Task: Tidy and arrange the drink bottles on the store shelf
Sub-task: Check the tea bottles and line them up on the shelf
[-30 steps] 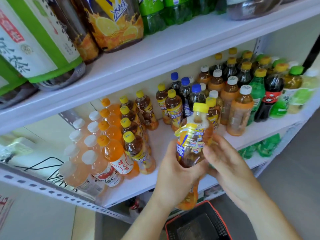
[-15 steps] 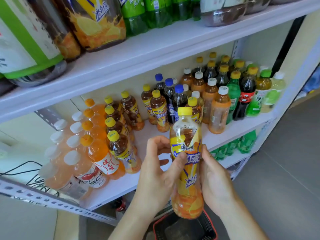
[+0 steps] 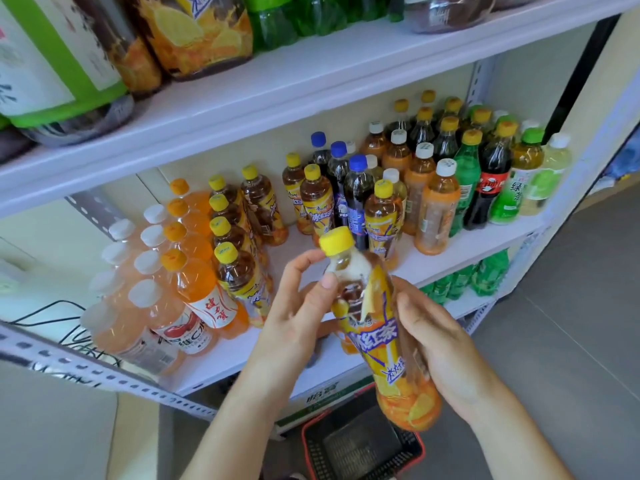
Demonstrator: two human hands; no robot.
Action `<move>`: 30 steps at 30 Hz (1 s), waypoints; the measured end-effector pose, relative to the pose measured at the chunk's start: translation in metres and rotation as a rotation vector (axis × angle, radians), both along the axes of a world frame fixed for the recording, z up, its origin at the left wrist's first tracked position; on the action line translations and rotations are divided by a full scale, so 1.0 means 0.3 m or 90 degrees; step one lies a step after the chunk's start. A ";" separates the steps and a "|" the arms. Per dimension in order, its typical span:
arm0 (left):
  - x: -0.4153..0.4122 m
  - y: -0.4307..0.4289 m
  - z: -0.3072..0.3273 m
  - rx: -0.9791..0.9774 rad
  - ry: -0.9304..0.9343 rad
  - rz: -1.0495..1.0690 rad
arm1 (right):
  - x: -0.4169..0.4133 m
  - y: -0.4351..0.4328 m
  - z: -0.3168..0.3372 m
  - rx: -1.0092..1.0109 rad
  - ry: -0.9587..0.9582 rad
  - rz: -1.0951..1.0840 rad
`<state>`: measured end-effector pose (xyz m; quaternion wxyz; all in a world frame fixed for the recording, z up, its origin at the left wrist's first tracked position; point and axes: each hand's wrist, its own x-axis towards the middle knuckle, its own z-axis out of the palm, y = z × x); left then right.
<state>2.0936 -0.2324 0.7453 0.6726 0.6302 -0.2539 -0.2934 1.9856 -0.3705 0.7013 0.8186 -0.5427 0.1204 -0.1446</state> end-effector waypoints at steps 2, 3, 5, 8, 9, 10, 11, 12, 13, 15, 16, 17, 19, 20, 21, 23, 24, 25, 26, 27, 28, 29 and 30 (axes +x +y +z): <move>0.014 0.012 0.000 0.009 -0.013 -0.026 | -0.016 0.002 0.021 -0.088 0.018 0.029; 0.017 0.016 -0.005 0.007 -0.001 -0.015 | -0.019 0.007 0.023 -0.119 0.025 0.038; 0.013 0.025 -0.037 -0.025 0.039 0.033 | -0.025 0.022 0.027 -0.169 0.061 0.038; -0.019 0.047 -0.123 -0.054 0.113 0.074 | -0.080 0.021 0.025 -0.322 0.147 0.085; -0.032 0.058 -0.158 -0.045 0.157 0.082 | -0.116 0.014 0.017 -0.390 0.204 0.128; -0.043 0.071 -0.194 -0.033 0.207 0.094 | -0.155 0.008 0.015 -0.435 0.277 0.165; -0.053 0.082 -0.233 -0.021 0.261 0.110 | -0.197 0.003 0.008 -0.428 0.329 0.187; -0.063 0.092 -0.274 -0.007 0.320 0.125 | -0.239 0.001 -0.001 -0.380 0.349 0.186; -0.075 0.100 -0.312 0.007 0.385 0.132 | -0.275 0.001 -0.019 -0.326 0.347 0.158; -0.099 0.111 -0.378 0.036 0.510 0.109 | -0.322 0.006 -0.068 -0.272 0.345 0.050; -0.112 0.117 -0.413 0.052 0.550 0.087 | -0.338 0.011 -0.098 -0.260 0.351 -0.008; -0.126 0.127 -0.449 0.070 0.567 0.065 | -0.350 0.015 -0.130 -0.253 0.359 -0.064; -0.153 0.146 -0.532 0.125 0.548 0.047 | -0.365 0.013 -0.187 -0.203 0.382 -0.169; -0.168 0.156 -0.577 0.160 0.520 0.042 | -0.369 0.001 -0.215 -0.164 0.398 -0.213; -0.186 0.164 -0.619 0.192 0.493 0.038 | -0.373 -0.017 -0.249 -0.128 0.421 -0.239; -0.232 0.175 -0.694 0.233 0.472 0.039 | -0.374 -0.059 -0.324 -0.074 0.478 -0.251; -0.256 0.177 -0.733 0.239 0.476 0.050 | -0.369 -0.081 -0.370 -0.056 0.502 -0.240; -0.283 0.178 -0.776 0.237 0.483 0.067 | -0.363 -0.103 -0.427 -0.048 0.523 -0.226; -0.312 0.180 -0.820 0.232 0.492 0.092 | -0.355 -0.124 -0.488 -0.041 0.541 -0.210; -0.340 0.182 -0.868 0.226 0.498 0.118 | -0.344 -0.143 -0.555 -0.034 0.554 -0.194; -0.369 0.184 -0.919 0.225 0.504 0.136 | -0.335 -0.163 -0.626 -0.020 0.570 -0.182; -0.398 0.187 -0.972 0.230 0.513 0.146 | -0.329 -0.180 -0.703 -0.011 0.590 -0.175; -0.426 0.192 -1.028 0.238 0.521 0.153 | -0.323 -0.196 -0.780 -0.007 0.608 -0.164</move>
